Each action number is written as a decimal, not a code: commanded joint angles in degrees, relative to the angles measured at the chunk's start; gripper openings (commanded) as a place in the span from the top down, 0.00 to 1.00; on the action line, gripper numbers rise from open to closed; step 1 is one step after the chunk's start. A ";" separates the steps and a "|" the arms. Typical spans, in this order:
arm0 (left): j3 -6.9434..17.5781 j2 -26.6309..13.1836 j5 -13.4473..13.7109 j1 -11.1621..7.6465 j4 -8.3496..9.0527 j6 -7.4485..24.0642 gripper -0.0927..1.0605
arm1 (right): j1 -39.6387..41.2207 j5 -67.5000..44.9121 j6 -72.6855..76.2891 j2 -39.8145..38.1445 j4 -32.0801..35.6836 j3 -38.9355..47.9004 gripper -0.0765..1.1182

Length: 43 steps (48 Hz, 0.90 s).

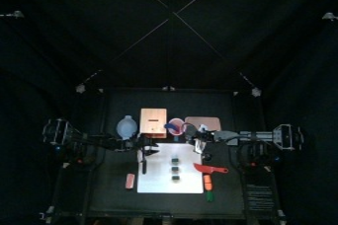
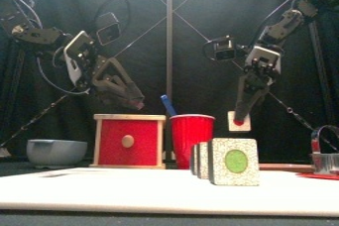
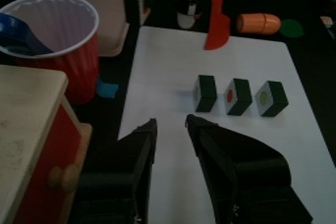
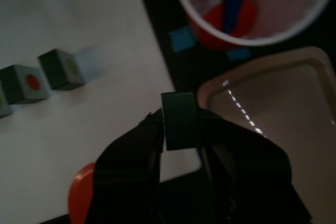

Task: Place sushi on board then cut the sushi with the knife then place the pieces on the plate
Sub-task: Place the 4 sushi pieces on the plate

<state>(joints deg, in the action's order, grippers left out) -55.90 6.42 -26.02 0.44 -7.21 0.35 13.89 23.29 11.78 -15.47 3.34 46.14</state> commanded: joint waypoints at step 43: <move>0.53 0.18 -0.18 0.26 0.09 0.00 0.30 | 12.48 -7.47 -0.44 9.76 -0.70 -0.53 0.27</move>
<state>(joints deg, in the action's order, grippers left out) -55.90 6.33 -26.02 0.53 -7.21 0.35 26.19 15.64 11.43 -3.16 2.64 46.67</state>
